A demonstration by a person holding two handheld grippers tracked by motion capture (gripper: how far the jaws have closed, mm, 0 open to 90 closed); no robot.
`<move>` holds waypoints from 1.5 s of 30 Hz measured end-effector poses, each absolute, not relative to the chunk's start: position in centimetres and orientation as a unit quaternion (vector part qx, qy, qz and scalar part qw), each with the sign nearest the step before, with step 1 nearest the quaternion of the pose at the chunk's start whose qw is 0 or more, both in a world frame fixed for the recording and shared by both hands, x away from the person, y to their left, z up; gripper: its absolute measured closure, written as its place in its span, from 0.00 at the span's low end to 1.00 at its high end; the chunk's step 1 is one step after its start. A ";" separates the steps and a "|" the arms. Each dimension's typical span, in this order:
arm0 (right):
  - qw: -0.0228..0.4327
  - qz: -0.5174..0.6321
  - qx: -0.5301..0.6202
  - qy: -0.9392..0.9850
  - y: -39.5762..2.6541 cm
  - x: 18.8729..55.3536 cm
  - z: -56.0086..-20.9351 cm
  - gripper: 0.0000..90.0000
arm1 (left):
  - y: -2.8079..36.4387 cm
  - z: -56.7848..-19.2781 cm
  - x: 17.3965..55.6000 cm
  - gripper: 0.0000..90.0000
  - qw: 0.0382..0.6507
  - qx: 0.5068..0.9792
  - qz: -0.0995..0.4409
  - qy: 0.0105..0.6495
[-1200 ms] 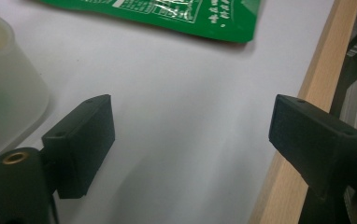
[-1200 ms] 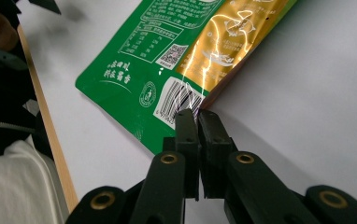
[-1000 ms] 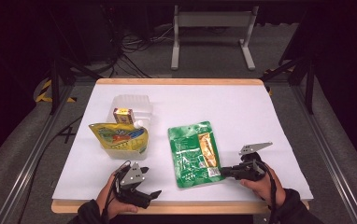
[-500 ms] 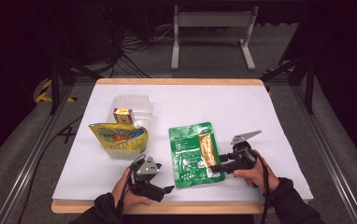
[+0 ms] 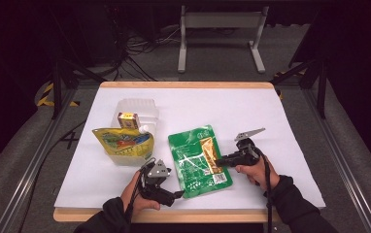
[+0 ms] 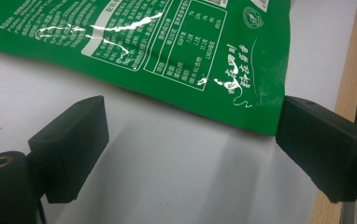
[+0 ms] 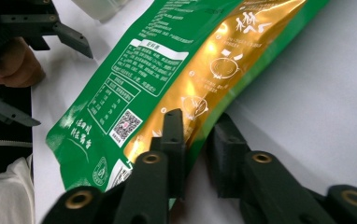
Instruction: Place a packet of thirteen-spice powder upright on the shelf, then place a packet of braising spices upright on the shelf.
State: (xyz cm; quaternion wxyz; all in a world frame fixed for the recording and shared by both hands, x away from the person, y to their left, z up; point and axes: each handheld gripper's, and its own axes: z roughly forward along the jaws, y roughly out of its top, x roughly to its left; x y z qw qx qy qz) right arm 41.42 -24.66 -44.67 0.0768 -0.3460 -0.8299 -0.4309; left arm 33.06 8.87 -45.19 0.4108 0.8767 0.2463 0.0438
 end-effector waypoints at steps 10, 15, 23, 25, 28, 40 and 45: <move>0.004 -0.472 -0.276 -0.837 -25.9 37.8 -43.4 1.00 | 8.1 -45.4 33.6 0.10 0.414 0.875 0.032 0.250; -0.010 -0.475 -0.272 -0.837 -26.1 37.1 -43.5 1.00 | 7.0 -45.5 34.2 0.09 0.412 0.870 0.034 0.270; -0.042 -0.495 -0.247 -0.832 -26.6 35.9 -43.2 1.00 | 6.7 -45.4 35.9 0.08 0.433 0.849 0.016 0.301; -0.047 -0.499 -0.245 -0.830 -26.7 35.7 -43.2 1.00 | 6.6 -45.4 36.2 0.08 0.434 0.848 0.013 0.303; -0.058 -0.505 -0.235 -0.828 -26.8 35.4 -43.0 1.00 | 6.1 -45.6 36.7 0.08 0.429 0.850 -0.001 0.306; -0.086 -0.532 -0.206 -0.817 -26.9 34.5 -42.1 1.00 | 5.8 -45.3 37.6 0.07 0.442 0.835 -0.022 0.328; -0.097 -0.549 -0.190 -0.808 -27.0 34.2 -41.5 1.00 | 5.6 -45.3 37.9 0.08 0.445 0.837 -0.031 0.317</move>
